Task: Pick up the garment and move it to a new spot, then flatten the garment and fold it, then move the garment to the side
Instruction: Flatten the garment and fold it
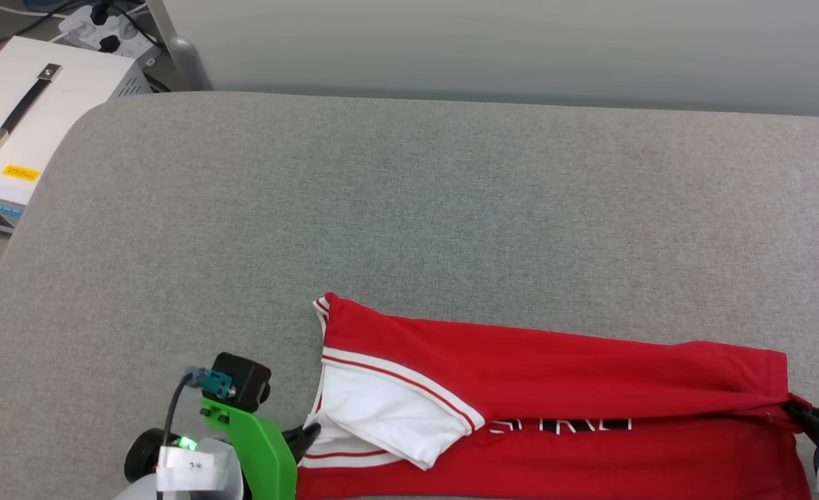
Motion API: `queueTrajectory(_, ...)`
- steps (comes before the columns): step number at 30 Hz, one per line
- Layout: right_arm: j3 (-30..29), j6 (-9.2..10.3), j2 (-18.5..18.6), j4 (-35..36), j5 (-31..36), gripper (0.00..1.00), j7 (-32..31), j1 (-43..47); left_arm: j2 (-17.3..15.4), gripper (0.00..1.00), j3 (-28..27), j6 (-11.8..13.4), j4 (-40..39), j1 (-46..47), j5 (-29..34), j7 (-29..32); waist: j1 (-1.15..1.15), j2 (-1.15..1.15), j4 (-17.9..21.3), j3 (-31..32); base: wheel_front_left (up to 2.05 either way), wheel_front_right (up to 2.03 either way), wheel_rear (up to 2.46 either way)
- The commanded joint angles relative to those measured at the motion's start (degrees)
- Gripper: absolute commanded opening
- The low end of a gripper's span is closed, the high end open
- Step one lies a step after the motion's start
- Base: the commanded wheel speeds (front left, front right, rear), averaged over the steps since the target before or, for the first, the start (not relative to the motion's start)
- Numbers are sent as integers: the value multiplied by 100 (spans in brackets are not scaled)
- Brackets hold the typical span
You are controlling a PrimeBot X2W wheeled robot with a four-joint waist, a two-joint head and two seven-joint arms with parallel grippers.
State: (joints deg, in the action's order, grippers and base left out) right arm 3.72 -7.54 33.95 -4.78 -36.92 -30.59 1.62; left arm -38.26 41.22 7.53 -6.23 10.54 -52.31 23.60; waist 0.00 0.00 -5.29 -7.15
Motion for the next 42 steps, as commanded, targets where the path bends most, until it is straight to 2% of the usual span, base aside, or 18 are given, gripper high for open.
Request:
queueTrajectory(1, 13, 5, 35, 21, 0, 0, -14, 77, 35, 0, 29, -23, 42, -70, 52, -41, 0, 0, 1, -33, 0, 0, 0)
queueTrajectory(8, 133, 5, -4, -62, -48, 2, -3, 94, 135, 0, 140, -115, 299, 15, 120, -56, 0, 0, -24, -138, 0, 0, 0)
queueTrajectory(9, 145, 5, -8, -74, -48, 36, -6, 92, 148, 0, 151, -130, 335, 24, 122, -59, 0, 0, -27, -139, 0, 0, 0)
queueTrajectory(10, 149, 5, -19, -103, -60, 100, -30, 97, 157, 62, 161, -142, 361, 27, 122, -63, 0, 0, -30, -136, 0, 0, 0)
queueTrajectory(11, 172, 5, -22, -102, -63, 100, -29, 97, 164, 100, 176, -159, 394, 28, 130, -71, 0, 0, -34, -128, 0, 0, 0)
queueTrajectory(19, 115, 5, -68, -18, -160, 100, 31, 167, 246, 100, 105, -201, 424, -25, 75, -326, 0, 0, -57, 107, 0, 0, 0)
queueTrajectory(25, -153, 5, -138, 329, -156, 100, -112, 204, 276, 100, -223, -88, 147, -38, 46, -811, 0, 0, -53, 288, 0, 0, 0)
queueTrajectory(27, -307, 5, -215, 472, -126, 100, -206, 204, 320, 100, -397, -12, 67, -42, 59, -1096, 0, 0, -48, 324, 0, 0, 0)
queueTrajectory(28, -473, 5, -321, 582, -63, 100, -329, 210, 373, 100, -575, 59, 33, -39, 123, -1451, 0, 0, -43, 345, 0, 0, 0)
queueTrajectory(34, -889, 5, -681, 673, 361, 100, -771, 320, 536, 100, -863, 230, 240, -107, 552, -2557, 0, 0, -45, 304, 0, 0, 0)
queueTrajectory(39, -1247, 5, -1087, 547, 627, 100, -877, 338, 770, 100, -1125, 254, 636, -166, 766, -3539, 0, 0, -97, 141, 0, 0, 0)
queueTrajectory(42, -1400, 5, -1237, 412, 753, 100, -885, 329, 874, 100, -1287, 232, 858, -176, 931, -3768, 0, 0, -135, 51, 0, 0, 0)
